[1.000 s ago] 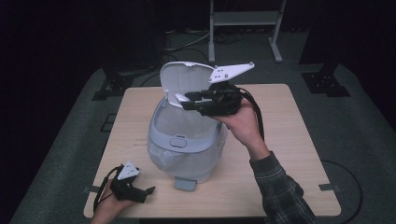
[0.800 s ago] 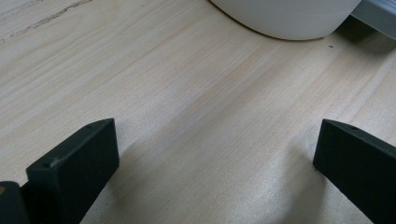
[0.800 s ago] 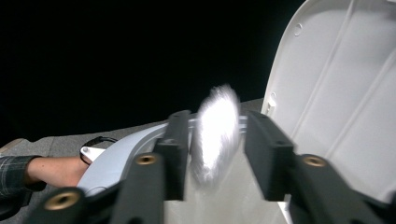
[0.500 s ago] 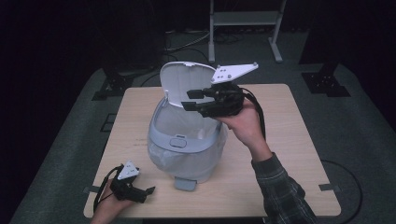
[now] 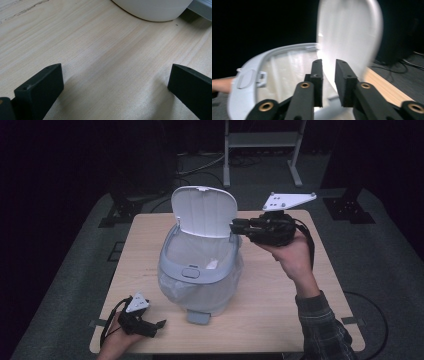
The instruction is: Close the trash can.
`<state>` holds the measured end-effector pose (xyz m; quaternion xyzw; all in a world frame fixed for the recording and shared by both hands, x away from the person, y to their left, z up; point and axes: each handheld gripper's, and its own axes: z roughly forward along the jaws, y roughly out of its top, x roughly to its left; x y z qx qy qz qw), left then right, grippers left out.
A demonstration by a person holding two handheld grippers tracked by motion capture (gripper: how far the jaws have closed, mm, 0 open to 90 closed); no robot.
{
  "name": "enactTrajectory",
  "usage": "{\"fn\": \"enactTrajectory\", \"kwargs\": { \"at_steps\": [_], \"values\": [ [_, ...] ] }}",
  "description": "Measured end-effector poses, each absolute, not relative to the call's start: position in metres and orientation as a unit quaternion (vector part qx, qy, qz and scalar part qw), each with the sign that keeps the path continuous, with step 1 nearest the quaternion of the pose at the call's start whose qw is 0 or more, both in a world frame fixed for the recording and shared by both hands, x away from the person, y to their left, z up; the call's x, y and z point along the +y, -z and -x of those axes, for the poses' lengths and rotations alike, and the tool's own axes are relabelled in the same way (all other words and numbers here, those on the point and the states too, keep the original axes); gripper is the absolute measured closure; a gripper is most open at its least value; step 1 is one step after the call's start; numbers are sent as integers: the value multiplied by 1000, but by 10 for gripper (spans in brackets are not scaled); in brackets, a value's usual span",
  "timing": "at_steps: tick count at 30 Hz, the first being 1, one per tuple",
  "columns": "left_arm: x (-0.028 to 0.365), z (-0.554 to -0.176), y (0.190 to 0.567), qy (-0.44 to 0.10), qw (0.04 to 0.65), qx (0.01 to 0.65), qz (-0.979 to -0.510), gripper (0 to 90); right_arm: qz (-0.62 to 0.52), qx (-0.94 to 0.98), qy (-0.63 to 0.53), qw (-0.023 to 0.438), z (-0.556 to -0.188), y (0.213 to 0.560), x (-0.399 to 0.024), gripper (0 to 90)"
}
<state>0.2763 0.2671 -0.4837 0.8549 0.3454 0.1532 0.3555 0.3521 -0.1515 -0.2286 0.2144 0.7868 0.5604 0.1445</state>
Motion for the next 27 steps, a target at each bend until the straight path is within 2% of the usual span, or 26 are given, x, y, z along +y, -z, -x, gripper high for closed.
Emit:
{"fn": "enactTrajectory", "kwargs": {
  "at_steps": [2,3,5,16,27],
  "values": [
    [267,-277,484,-153,355,345,-855,0,-220,785,-560,149,-354,229,-155,791],
    [267,-277,484,-153,355,345,-855,0,-230,783,-557,155,-357,229,-163,849],
    [267,-277,484,-153,355,345,-855,0,-238,778,-558,163,-361,228,-169,898],
    [266,-277,484,-153,355,345,-855,0,-254,769,-557,182,-392,221,-175,900],
    [266,-278,484,-153,355,344,-856,0,-247,771,-560,177,-413,211,-151,900]
  ]
}}
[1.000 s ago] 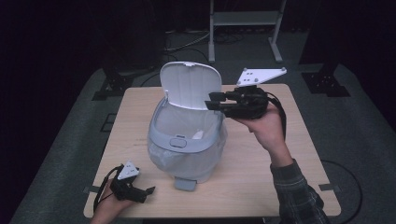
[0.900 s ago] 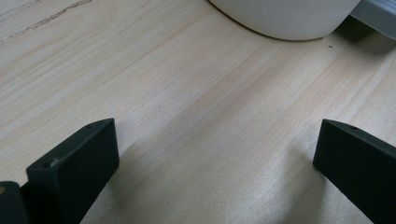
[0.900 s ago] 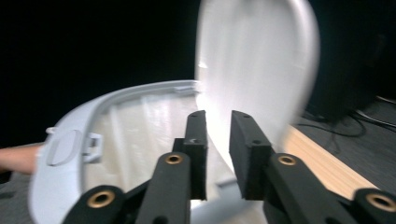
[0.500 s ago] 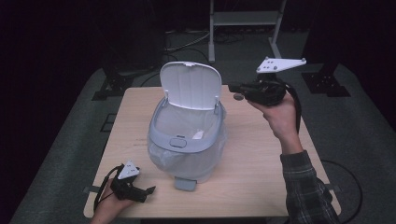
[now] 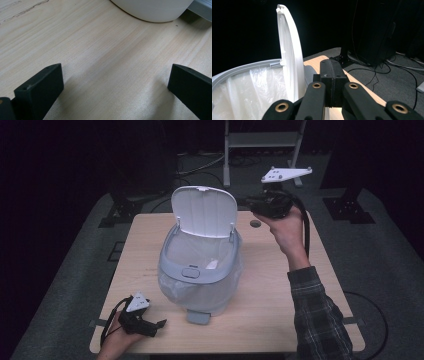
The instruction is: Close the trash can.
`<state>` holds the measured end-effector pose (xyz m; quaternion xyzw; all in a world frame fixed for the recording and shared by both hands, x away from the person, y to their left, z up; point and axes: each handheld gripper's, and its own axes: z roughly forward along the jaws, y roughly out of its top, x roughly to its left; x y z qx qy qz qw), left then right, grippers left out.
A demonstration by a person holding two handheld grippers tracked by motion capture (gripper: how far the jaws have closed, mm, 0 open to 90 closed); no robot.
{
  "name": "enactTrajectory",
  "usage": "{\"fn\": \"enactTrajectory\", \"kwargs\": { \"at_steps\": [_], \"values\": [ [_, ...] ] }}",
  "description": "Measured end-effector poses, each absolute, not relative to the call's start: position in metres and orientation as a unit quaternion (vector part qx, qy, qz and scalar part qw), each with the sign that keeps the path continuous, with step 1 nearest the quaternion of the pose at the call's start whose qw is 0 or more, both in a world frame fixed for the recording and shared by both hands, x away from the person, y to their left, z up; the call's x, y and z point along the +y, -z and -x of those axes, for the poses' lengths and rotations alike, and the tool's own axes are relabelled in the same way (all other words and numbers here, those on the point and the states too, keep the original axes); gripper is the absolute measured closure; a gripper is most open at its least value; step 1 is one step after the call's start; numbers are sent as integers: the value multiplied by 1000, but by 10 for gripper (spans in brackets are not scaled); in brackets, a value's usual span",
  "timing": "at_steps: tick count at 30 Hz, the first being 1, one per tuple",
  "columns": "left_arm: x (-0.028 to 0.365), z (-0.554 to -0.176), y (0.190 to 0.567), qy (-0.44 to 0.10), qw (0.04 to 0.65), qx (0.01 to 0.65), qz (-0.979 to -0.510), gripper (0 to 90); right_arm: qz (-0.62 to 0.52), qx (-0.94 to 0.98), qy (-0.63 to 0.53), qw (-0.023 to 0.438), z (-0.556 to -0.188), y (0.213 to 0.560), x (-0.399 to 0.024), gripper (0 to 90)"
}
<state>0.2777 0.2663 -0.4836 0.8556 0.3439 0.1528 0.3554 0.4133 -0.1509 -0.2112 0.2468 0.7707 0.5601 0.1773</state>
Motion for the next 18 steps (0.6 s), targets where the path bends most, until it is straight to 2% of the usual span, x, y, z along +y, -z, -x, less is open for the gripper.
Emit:
{"fn": "enactTrajectory", "kwargs": {
  "at_steps": [9,18],
  "values": [
    [266,-278,484,-153,356,343,-856,0,-230,775,-563,171,-409,209,-140,900],
    [266,-278,484,-152,356,343,-856,0,-189,792,-561,149,-384,208,-127,900]
  ]
}}
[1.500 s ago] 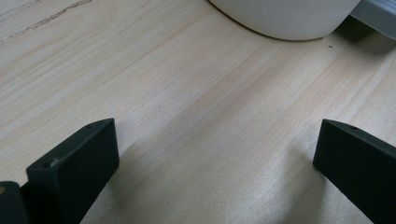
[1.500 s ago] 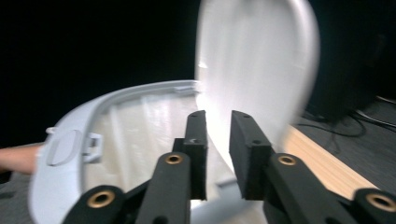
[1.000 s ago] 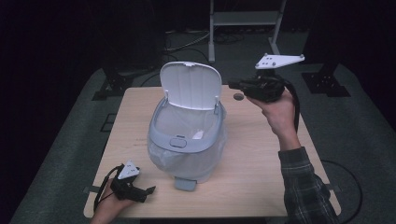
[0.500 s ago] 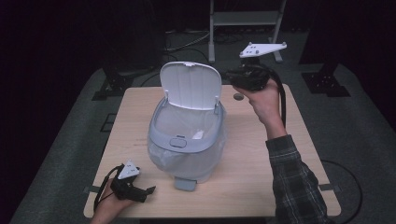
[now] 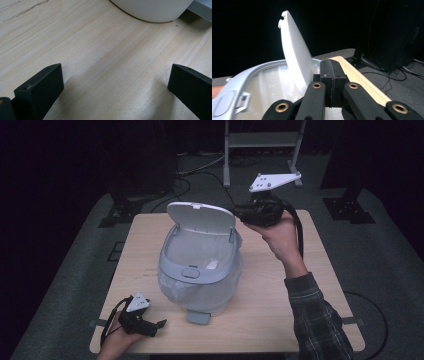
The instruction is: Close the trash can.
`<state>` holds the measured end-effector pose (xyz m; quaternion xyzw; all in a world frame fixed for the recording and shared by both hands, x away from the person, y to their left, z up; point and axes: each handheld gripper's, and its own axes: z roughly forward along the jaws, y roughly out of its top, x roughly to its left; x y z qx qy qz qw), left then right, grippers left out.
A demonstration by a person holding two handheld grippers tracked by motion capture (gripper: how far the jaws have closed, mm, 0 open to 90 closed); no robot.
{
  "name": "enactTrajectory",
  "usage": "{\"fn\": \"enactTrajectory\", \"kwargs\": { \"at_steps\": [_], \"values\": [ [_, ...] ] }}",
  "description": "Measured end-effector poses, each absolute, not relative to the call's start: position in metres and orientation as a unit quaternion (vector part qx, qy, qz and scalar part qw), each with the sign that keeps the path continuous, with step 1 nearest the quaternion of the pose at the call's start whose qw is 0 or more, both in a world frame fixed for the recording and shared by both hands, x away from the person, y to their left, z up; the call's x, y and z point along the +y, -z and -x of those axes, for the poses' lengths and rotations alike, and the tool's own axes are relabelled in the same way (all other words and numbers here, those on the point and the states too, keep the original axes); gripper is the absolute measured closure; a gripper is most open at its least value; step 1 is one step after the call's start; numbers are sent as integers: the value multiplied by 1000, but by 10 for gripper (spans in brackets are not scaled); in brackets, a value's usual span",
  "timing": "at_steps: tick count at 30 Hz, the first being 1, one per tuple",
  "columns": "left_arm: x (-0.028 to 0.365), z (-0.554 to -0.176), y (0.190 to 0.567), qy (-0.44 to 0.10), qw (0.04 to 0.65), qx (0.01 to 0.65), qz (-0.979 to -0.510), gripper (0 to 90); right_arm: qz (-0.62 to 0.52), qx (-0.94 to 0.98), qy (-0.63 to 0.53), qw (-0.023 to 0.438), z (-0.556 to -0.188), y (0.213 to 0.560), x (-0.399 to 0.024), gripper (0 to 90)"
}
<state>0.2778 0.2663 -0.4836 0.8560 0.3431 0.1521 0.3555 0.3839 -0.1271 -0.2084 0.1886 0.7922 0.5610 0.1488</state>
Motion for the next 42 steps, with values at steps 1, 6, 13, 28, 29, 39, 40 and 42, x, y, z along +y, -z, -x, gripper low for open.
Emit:
{"fn": "enactTrajectory", "kwargs": {
  "at_steps": [1,6,13,28,29,39,40,42],
  "values": [
    [266,-278,484,-152,355,343,-856,0,-185,794,-560,147,-381,210,-126,900],
    [266,-278,484,-152,355,343,-856,0,-176,799,-558,137,-373,217,-120,899],
    [266,-278,484,-152,355,343,-856,0,-161,804,-560,118,-362,223,-114,899],
    [266,-278,484,-153,356,343,-856,0,-110,827,-544,87,-337,234,-88,899],
    [266,-278,484,-153,356,343,-856,0,-108,828,-544,85,-337,235,-87,899],
    [266,-278,484,-154,356,343,-855,0,-88,841,-529,65,-332,244,-72,899],
    [266,-278,484,-153,356,343,-856,0,-86,843,-528,64,-331,245,-70,899],
    [266,-278,484,-153,356,343,-856,0,-82,846,-524,61,-330,246,-67,899]
  ]
}}
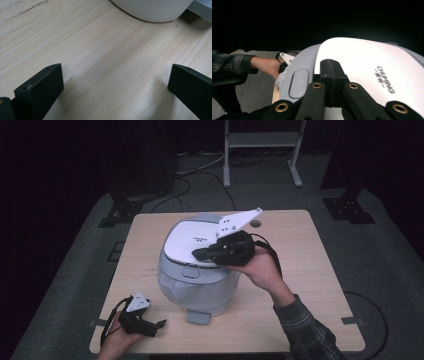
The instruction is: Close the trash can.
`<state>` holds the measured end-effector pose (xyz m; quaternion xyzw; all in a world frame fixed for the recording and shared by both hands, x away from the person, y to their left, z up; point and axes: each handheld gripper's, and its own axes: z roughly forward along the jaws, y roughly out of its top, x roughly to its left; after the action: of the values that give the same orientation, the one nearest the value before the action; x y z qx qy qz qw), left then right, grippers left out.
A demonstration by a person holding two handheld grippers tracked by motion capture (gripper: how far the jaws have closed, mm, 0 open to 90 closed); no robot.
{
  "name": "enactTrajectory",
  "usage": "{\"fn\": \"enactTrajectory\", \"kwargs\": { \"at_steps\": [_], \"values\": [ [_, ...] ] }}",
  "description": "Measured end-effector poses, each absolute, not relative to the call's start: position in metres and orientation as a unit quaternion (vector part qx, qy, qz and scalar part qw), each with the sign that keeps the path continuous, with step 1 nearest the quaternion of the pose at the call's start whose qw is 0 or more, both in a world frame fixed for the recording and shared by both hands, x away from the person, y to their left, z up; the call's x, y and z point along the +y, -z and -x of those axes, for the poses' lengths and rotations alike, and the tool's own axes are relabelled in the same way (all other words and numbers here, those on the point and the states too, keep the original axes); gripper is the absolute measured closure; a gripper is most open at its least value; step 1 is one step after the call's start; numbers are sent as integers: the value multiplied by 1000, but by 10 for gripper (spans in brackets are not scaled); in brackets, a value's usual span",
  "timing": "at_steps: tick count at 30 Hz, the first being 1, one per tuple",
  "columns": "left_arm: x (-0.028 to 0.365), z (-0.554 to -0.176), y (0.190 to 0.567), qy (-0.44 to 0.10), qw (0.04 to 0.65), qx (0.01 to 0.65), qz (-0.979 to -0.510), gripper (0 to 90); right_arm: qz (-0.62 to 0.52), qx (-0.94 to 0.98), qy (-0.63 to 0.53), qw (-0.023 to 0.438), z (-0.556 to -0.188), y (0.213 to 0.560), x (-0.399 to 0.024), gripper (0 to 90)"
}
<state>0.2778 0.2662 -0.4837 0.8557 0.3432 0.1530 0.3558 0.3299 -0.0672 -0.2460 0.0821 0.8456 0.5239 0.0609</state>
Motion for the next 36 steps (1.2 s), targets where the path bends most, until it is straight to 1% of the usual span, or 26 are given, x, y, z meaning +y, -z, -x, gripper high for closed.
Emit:
{"fn": "enactTrajectory", "kwargs": {
  "at_steps": [20,25,26,27,29,34,36],
  "values": [
    [266,-278,484,-153,356,342,-856,0,-73,862,-501,29,-328,253,-57,900],
    [266,-278,484,-153,356,342,-856,0,-71,861,-503,30,-328,253,-57,900],
    [266,-278,484,-153,356,342,-856,0,-73,860,-505,32,-329,253,-58,884],
    [266,-278,484,-153,356,342,-856,0,-74,857,-509,39,-329,253,-59,736],
    [266,-278,484,-153,356,342,-856,0,-85,854,-511,49,-329,252,-62,688],
    [266,-278,484,-152,356,342,-856,0,-104,844,-522,70,-330,250,-75,490],
    [266,-278,484,-152,356,342,-856,0,-116,838,-527,78,-330,249,-82,430]
  ]
}}
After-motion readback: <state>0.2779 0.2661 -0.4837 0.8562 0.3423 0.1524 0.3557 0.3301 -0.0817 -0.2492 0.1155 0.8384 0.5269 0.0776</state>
